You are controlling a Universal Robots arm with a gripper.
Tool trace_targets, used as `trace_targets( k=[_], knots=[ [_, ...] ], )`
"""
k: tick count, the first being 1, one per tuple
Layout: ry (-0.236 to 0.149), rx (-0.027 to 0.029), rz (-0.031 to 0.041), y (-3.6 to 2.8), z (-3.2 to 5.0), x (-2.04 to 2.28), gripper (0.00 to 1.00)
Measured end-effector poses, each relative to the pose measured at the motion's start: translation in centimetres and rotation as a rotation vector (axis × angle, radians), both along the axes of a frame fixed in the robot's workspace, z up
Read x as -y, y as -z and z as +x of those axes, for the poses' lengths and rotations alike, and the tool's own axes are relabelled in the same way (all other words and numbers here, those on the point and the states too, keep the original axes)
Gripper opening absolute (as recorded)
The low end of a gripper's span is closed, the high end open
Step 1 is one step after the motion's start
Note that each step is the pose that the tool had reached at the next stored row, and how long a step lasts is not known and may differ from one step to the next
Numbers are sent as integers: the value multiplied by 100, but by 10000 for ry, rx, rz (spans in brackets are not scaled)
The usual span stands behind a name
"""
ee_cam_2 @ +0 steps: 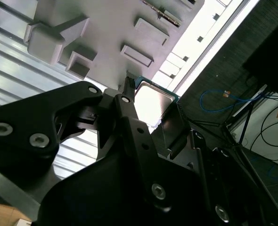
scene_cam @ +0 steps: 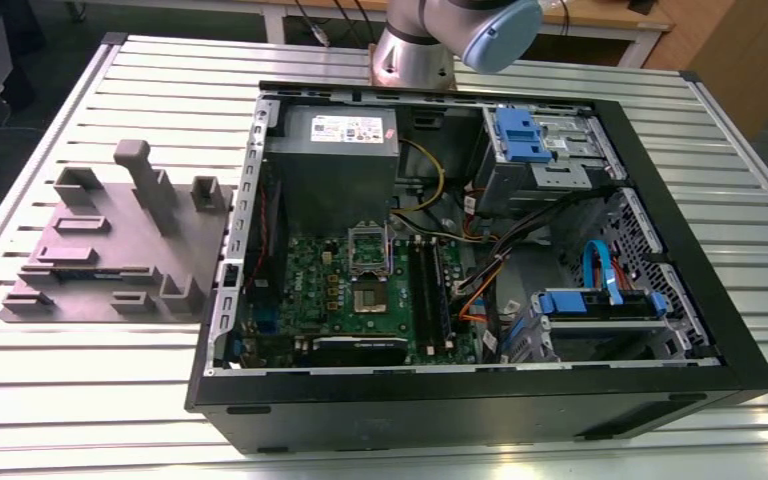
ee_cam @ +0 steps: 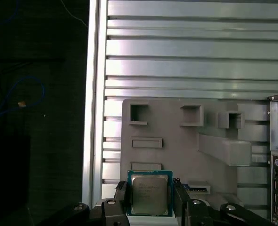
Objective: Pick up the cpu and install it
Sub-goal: 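Pick up the cpu and move it towards the insertion slot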
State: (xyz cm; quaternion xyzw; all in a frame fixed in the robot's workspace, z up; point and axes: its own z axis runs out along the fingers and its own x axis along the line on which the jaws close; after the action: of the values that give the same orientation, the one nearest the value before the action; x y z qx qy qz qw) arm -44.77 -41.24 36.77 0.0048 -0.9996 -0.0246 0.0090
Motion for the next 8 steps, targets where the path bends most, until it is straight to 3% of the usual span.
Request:
trace_targets(
  k=[8],
  knots=[
    [1,3,-16,-75,-1,-4,47]
  ],
)
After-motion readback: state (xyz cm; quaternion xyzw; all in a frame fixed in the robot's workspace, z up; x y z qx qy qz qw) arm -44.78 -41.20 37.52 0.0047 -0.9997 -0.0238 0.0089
